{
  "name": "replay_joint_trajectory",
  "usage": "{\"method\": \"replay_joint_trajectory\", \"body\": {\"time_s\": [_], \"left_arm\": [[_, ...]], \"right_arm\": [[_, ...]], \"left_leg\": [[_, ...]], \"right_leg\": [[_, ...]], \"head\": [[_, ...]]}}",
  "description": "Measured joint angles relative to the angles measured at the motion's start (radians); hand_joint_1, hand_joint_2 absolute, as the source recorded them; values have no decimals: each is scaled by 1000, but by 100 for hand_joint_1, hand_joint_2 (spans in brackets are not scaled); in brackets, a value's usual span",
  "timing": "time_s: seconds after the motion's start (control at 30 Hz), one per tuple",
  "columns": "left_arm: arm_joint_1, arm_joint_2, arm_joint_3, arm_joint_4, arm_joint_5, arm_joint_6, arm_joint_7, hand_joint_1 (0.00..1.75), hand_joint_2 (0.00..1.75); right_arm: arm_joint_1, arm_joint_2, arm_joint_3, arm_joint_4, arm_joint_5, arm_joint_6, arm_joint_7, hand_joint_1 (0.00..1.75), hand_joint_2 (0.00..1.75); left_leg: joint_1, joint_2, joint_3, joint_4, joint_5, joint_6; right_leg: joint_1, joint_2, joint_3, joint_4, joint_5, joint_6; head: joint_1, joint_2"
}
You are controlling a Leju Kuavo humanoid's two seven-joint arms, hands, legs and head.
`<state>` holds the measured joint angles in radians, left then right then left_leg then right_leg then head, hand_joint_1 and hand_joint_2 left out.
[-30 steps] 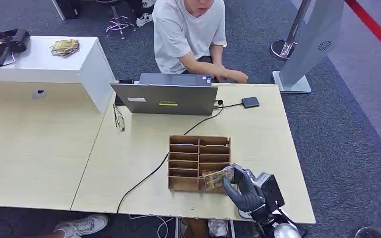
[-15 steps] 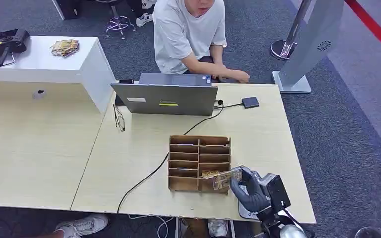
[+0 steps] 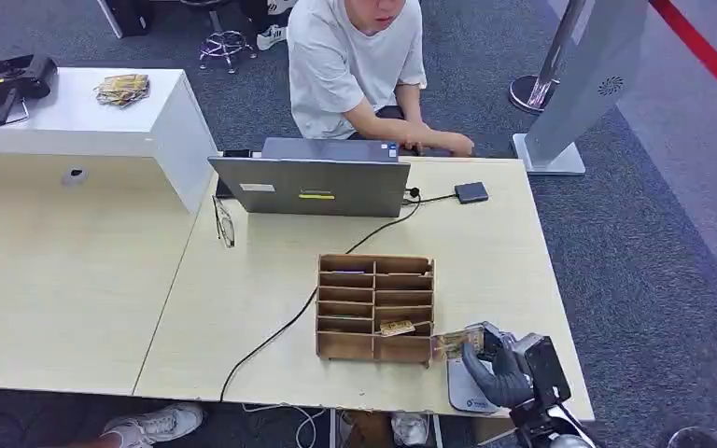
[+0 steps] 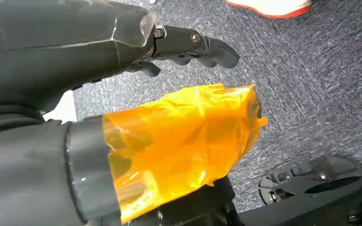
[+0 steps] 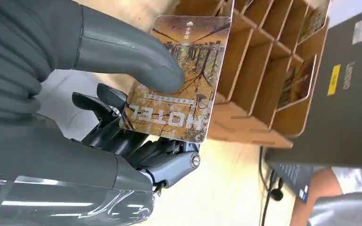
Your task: Pass the card to the sensor for recognition and then transmit it.
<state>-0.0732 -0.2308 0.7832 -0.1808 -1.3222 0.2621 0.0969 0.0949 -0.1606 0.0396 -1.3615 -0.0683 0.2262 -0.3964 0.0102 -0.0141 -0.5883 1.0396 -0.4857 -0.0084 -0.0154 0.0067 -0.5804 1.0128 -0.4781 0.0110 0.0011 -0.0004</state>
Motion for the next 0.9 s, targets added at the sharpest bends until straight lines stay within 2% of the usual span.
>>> {"method": "replay_joint_trajectory", "body": {"time_s": [0.53,0.9], "left_arm": [[0,0,8,0,4,1,0,0,0],[0,0,13,0,6,2,0,0,0]], "right_arm": [[24,-22,-66,-2,29,5,8,175,175],[40,-47,-108,-10,93,1,29,175,175]], "left_leg": [[0,0,0,0,0,0],[0,0,0,0,0,0]], "right_leg": [[0,0,0,0,0,0],[0,0,0,0,0,0]], "head": [[0,0],[0,0]]}}
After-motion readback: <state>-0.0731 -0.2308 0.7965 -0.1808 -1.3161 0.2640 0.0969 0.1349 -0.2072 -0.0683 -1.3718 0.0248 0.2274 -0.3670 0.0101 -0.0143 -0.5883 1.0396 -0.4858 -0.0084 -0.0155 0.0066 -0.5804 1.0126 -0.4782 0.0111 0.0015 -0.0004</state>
